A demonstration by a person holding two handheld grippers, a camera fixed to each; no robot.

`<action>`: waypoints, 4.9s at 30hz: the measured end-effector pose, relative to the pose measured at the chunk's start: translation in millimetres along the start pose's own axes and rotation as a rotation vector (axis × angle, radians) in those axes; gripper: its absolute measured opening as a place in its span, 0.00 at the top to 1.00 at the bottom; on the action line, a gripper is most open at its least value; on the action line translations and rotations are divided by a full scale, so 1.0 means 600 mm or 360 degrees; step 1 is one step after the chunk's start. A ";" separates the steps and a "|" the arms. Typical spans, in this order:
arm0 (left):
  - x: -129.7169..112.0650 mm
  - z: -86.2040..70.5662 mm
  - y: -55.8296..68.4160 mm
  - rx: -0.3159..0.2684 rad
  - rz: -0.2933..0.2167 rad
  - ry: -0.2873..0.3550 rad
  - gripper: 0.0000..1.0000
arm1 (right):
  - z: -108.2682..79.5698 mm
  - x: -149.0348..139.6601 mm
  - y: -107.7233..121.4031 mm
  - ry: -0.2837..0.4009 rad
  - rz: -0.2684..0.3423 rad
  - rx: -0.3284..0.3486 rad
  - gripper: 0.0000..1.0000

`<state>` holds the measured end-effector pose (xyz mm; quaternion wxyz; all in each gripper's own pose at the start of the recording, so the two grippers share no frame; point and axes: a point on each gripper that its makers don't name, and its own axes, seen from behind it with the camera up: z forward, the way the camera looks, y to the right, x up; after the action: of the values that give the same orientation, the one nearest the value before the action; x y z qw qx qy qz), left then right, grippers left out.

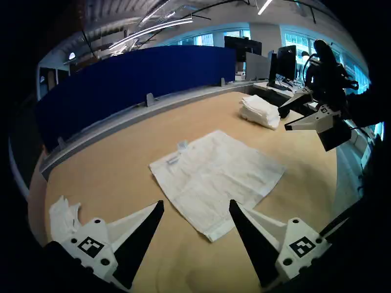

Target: Fold towel

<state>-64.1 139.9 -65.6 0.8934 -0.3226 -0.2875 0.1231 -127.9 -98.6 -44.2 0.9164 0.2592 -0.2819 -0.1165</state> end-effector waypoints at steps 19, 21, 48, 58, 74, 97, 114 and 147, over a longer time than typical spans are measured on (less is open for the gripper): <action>-0.148 0.061 0.045 -0.0140 -0.0001 -0.0351 0.05 | 0.039 -0.162 -0.050 -0.0267 0.0055 0.0106 0.04; -0.154 0.064 0.046 -0.0142 -0.0004 -0.0367 0.08 | 0.042 -0.173 -0.053 -0.0286 0.0067 0.0113 0.08; -0.169 0.079 0.047 -0.0063 -0.0072 -0.0462 0.48 | 0.053 -0.235 -0.081 -0.0377 0.0129 0.0146 0.55; -0.171 0.084 0.038 -0.0024 -0.0081 -0.0471 0.67 | 0.050 -0.235 -0.079 -0.0401 0.0126 0.0144 0.71; -0.159 0.076 0.040 0.0006 -0.0143 -0.0455 0.95 | 0.047 -0.217 -0.071 -0.0387 0.0186 0.0130 0.84; -0.060 -0.029 0.036 0.0008 -0.0422 -0.0321 0.95 | -0.042 -0.079 -0.075 -0.0206 0.0226 0.0142 0.86; -0.022 -0.065 0.066 -0.0084 -0.0445 -0.0285 0.95 | -0.110 -0.047 -0.080 -0.0160 0.0310 0.0148 0.86; -0.001 0.013 -0.004 -0.0099 -0.0669 -0.0346 0.95 | 0.039 -0.038 0.008 -0.0316 0.0271 0.0129 0.86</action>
<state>-68.8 142.0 -59.5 0.8527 -0.2680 -0.4465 -0.0404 -159.6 -96.0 -35.7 0.8794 0.2583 -0.3966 -0.0519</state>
